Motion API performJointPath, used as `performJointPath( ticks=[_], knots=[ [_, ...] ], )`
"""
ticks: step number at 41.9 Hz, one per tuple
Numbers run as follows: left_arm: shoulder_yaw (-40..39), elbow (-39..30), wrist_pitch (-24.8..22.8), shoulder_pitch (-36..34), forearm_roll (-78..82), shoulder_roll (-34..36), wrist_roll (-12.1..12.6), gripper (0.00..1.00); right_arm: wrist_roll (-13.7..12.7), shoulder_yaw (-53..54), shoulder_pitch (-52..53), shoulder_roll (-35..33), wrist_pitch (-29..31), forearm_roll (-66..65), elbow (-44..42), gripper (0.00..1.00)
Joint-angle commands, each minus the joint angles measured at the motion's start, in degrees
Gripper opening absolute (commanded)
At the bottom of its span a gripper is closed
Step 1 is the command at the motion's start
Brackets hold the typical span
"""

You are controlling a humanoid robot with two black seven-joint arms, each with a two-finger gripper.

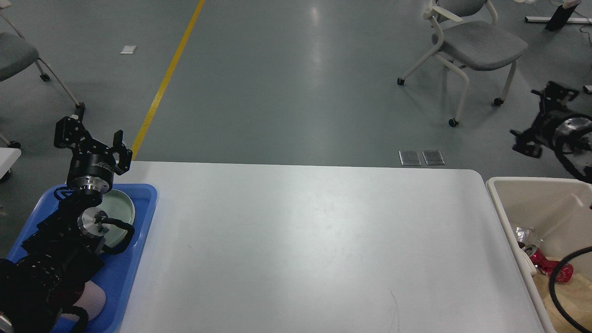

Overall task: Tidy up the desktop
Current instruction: 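Lift the red wrapper and drop it into the white bin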

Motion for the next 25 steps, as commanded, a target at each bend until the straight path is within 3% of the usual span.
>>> performJointPath(
  ticks=[1, 5, 8, 16, 25],
  knots=[
    [0.0, -0.05, 0.0, 0.0, -0.01, 0.0, 0.0, 0.97, 13.99, 10.41, -4.2, 5.52, 0.1, 0.0, 2.32, 1.0],
    [0.0, -0.05, 0.0, 0.0, -0.01, 0.0, 0.0, 0.97, 24.81, 10.24, -6.22, 8.51, 0.19, -0.7, 3.46, 1.0],
    [0.0, -0.05, 0.0, 0.0, -0.01, 0.0, 0.0, 0.97, 28.52, 10.15, -7.72, 10.01, 0.19, -0.79, 3.46, 1.0],
    [0.0, 0.04, 0.0, 0.0, -0.01, 0.0, 0.0, 0.97, 28.7, 10.06, -10.09, 14.93, -0.43, -0.79, 3.02, 1.0],
    [0.0, -0.05, 0.0, 0.0, -0.01, 0.0, 0.0, 0.97, 28.7, 7.69, -9.3, 15.81, -0.6, -0.71, 2.85, 1.0]
  ],
)
